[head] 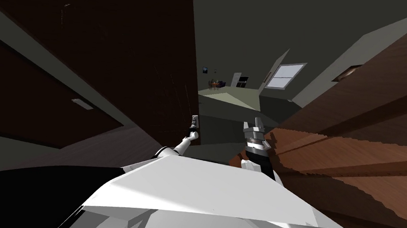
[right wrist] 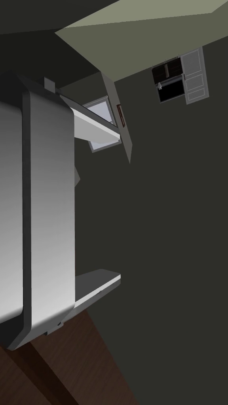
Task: Push the door open
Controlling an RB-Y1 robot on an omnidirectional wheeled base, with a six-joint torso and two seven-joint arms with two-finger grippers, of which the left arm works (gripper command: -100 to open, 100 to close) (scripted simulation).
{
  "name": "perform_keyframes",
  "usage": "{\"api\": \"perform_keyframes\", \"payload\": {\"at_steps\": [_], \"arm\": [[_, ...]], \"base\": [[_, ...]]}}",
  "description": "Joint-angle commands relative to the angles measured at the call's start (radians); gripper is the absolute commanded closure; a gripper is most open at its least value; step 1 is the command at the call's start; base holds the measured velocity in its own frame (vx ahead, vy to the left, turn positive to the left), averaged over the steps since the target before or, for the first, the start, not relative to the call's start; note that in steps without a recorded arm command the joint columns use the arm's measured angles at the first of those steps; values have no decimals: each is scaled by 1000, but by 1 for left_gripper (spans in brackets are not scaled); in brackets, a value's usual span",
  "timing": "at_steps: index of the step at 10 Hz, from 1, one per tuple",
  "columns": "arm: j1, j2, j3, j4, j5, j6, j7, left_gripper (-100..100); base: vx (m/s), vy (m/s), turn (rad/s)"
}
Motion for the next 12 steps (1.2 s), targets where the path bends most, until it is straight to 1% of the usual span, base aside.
{"api": "perform_keyframes", "payload": {"at_steps": [1, 5, 8, 9, 10, 11, 12], "arm": [[9, 5, 17, -16, 24, -9, -30, 100], [-5, -17, 30, 1, 98, -46, -90, 100], [-13, -39, 37, 10, 139, -67, -123, 100], [-17, -55, 41, 16, 162, -78, -141, 100], [-16, -45, 37, 23, 148, -74, -125, 100], [-16, -16, 45, 21, 170, -94, -147, 100], [-15, -6, 49, 20, 180, -102, -156, 100]], "base": [[30, -4, -35], [83, -5, -39], [74, -4, -26], [72, -5, -31], [30, -1, -4], [92, 13, -10], [165, 30, 5]]}}
